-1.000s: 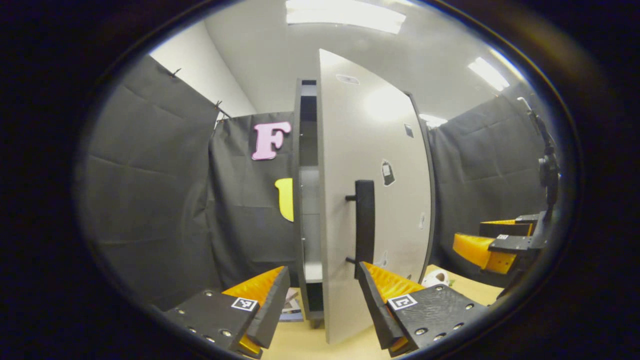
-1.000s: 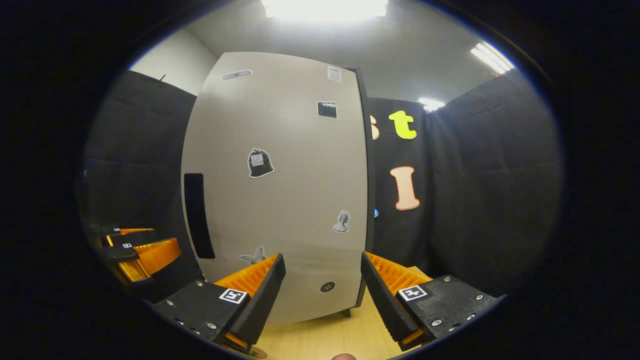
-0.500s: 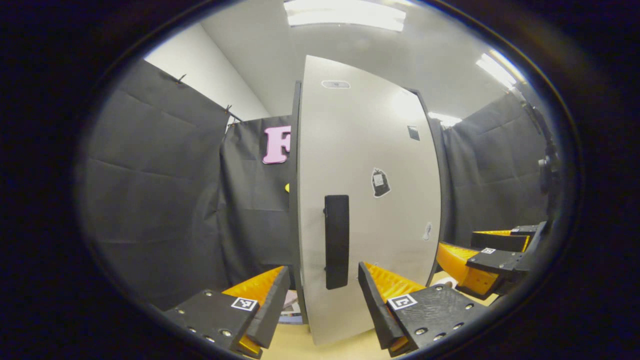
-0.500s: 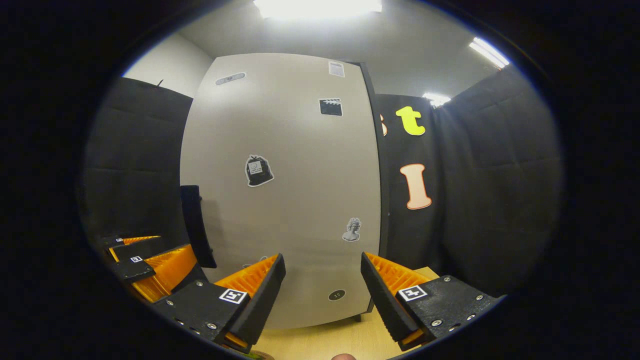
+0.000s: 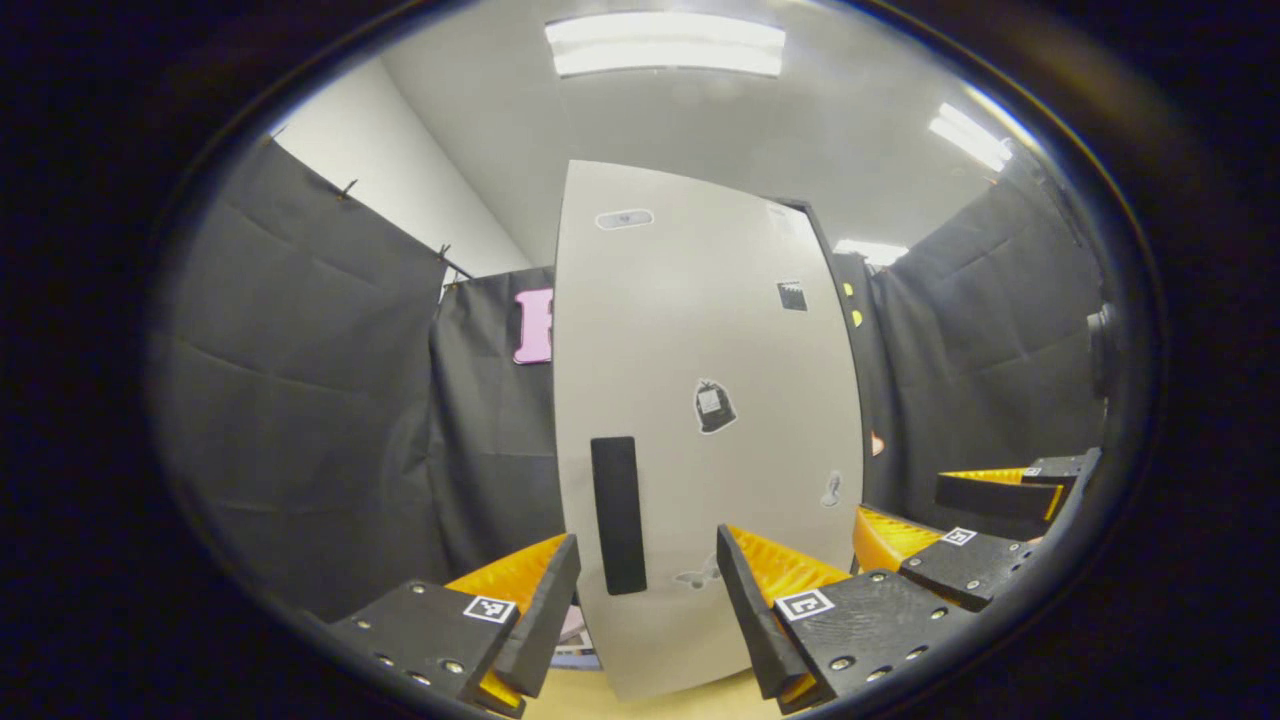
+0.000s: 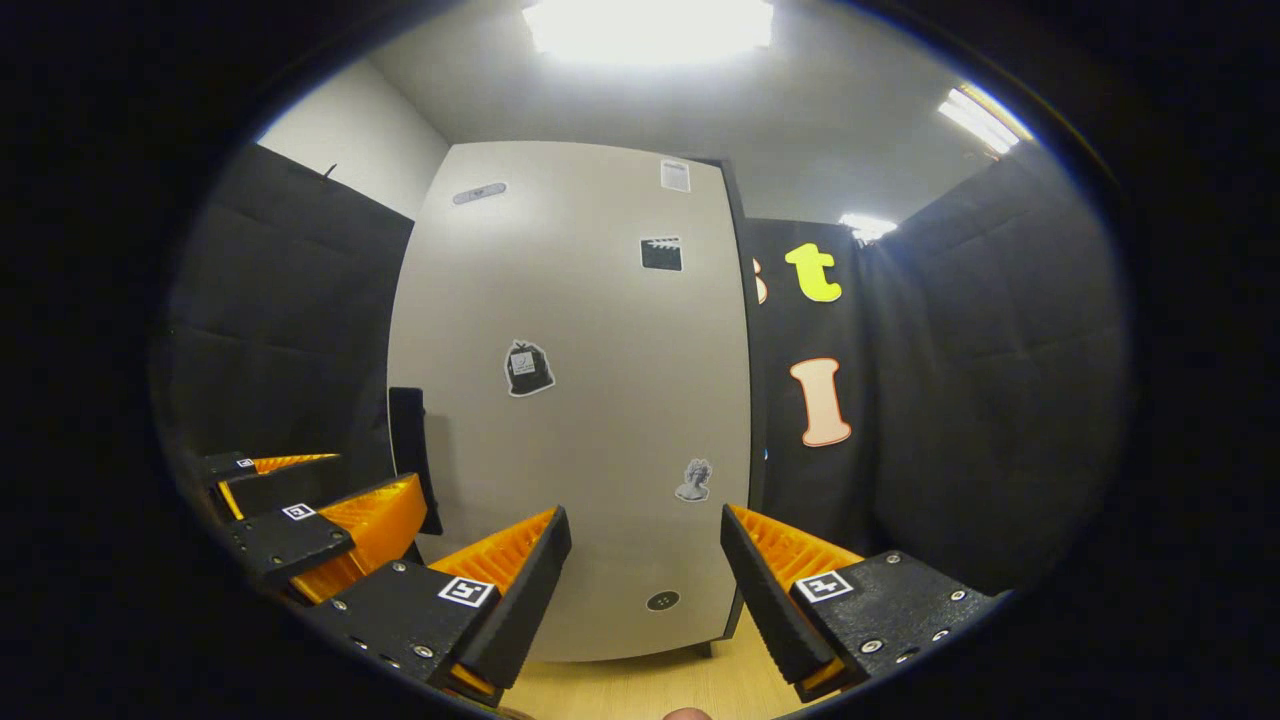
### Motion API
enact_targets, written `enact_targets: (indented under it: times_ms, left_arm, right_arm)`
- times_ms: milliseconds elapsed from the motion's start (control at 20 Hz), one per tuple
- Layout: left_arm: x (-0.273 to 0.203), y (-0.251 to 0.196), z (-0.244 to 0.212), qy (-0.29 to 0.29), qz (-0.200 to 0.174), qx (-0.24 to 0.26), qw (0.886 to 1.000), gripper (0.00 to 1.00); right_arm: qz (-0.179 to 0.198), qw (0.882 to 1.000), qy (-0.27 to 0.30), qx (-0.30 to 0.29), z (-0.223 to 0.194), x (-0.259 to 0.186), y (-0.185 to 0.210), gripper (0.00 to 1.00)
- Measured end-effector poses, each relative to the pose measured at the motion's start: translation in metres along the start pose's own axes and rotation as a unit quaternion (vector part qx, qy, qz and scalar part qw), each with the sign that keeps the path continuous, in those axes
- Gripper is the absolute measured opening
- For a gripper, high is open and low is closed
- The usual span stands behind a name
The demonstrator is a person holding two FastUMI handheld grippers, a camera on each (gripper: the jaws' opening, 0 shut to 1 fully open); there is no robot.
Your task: Open the cabinet door with the right hand, grasp the bottle in the cabinet with the left hand and place it on the coaster, then close the cabinet door with the right hand.
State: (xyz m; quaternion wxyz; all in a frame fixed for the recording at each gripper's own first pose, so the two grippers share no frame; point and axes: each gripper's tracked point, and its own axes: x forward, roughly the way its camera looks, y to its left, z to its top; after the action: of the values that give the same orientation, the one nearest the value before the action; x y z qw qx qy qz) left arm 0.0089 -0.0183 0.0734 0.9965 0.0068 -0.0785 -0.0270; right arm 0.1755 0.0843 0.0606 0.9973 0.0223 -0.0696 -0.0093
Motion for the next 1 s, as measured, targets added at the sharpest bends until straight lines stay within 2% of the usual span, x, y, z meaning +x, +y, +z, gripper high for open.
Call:
enact_targets:
  times_ms: [150,200,250,300,450,600,650,700,800,900,950,1000]
  left_arm:
    - [0.004,-0.013,-0.005,0.007,-0.016,-0.008,1.000,0.78]
    - [0.003,-0.016,-0.004,0.009,-0.020,-0.006,1.000,0.83]
    - [0.005,-0.017,-0.004,0.008,-0.021,-0.002,1.000,0.74]
    - [0.005,-0.018,-0.005,0.006,-0.022,0.000,1.000,0.82]
    - [0.002,-0.014,-0.002,0.000,-0.012,0.003,1.000,0.82]
    - [0.001,-0.013,-0.005,0.007,-0.005,-0.009,1.000,0.75]
    - [0.002,-0.012,-0.007,0.011,-0.004,-0.012,1.000,0.82]
    - [0.001,-0.011,-0.007,0.013,-0.002,-0.013,1.000,0.78]
    - [0.002,-0.005,-0.006,0.012,0.004,-0.011,1.000,0.82]
    - [0.000,-0.006,-0.007,0.014,0.005,-0.014,1.000,0.82]
    - [0.000,-0.005,-0.009,0.015,0.006,-0.013,1.000,0.78]
    - [0.001,-0.004,-0.009,0.015,0.004,-0.015,1.000,0.82]
  right_arm:
    - [-0.009,1.000,0.008,0.003,-0.007,0.000,-0.009,0.93]
    - [-0.012,1.000,0.013,0.005,-0.010,0.000,-0.012,0.93]
    - [-0.014,1.000,0.019,0.006,-0.011,0.000,-0.014,0.94]
    - [-0.013,1.000,0.026,0.010,-0.014,0.000,-0.013,0.94]
    - [-0.005,1.000,0.025,0.011,-0.012,0.000,-0.007,0.93]
    - [0.006,1.000,0.014,-0.002,-0.006,-0.001,0.001,0.93]
    - [0.008,1.000,0.013,-0.007,-0.007,-0.001,0.002,0.94]
    - [0.010,1.000,0.014,-0.008,-0.009,0.000,0.004,0.93]
    - [0.015,1.000,0.021,-0.005,-0.013,0.002,0.006,0.90]
    - [0.016,1.000,0.026,-0.003,-0.015,0.002,0.008,0.93]
    - [0.016,1.000,0.026,-0.006,-0.014,0.001,0.008,0.90]
    - [0.016,1.000,0.025,-0.008,-0.014,0.001,0.008,0.94]
